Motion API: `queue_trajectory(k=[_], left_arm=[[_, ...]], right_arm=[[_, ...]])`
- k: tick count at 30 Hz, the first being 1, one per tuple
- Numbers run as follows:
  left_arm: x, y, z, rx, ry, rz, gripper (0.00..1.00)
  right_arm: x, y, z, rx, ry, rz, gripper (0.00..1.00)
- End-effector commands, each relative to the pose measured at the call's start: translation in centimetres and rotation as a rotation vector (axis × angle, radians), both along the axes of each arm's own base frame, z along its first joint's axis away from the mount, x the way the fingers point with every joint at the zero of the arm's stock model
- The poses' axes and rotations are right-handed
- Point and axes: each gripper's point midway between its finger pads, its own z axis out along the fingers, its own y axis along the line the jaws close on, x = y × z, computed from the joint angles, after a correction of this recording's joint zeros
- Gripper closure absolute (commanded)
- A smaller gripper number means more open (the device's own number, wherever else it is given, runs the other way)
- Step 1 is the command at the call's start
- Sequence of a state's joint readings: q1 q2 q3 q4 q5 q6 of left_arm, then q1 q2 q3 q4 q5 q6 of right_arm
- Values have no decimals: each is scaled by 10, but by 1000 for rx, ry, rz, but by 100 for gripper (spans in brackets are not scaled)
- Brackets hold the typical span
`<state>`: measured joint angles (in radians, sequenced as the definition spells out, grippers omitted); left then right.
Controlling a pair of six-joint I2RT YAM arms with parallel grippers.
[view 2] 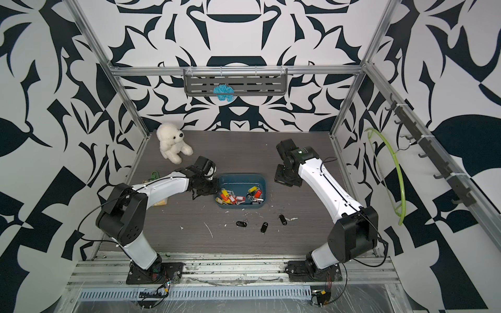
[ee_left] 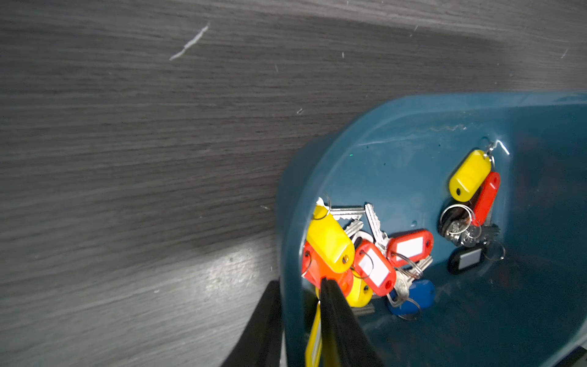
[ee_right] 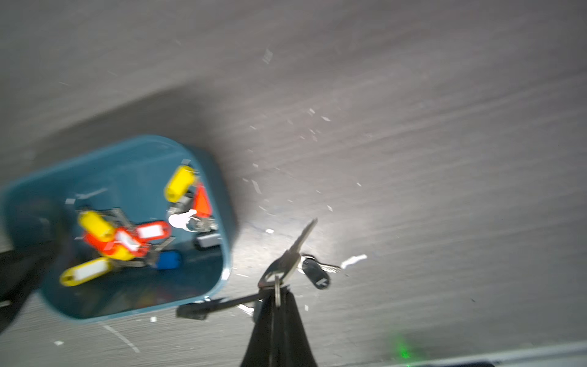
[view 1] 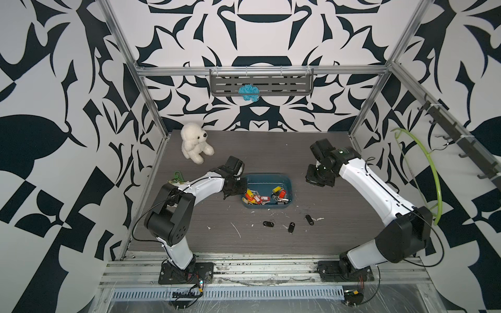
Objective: Take the keys out of the storage box
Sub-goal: Place the key at the center of the board.
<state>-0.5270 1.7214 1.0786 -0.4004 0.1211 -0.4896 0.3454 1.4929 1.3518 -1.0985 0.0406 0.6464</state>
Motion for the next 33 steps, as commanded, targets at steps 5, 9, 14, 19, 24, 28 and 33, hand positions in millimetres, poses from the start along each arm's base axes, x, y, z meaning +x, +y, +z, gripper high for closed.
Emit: queue_trajectory(k=[5, 9, 14, 19, 24, 28, 33], left_arm=[[-5, 0, 6, -11, -7, -14, 74], [-6, 1, 6, -6, -5, -11, 74], [-5, 1, 6, -5, -4, -8, 74], [-5, 1, 5, -4, -3, -9, 74], [-5, 1, 5, -4, -1, -7, 74], [-5, 1, 5, -2, -1, -7, 74], [-4, 0, 6, -4, -1, -8, 74]], right_arm=[[-14, -3, -55, 10, 91, -11, 100], [-17, -5, -84, 23, 133, -34, 100], [-20, -10, -108, 19, 171, -55, 100], [-22, -15, -122, 0, 191, -63, 100], [-19, -15, -124, -1, 176, -59, 64], [-17, -14, -112, 13, 142, -53, 46], [-14, -17, -76, 11, 76, -55, 45]])
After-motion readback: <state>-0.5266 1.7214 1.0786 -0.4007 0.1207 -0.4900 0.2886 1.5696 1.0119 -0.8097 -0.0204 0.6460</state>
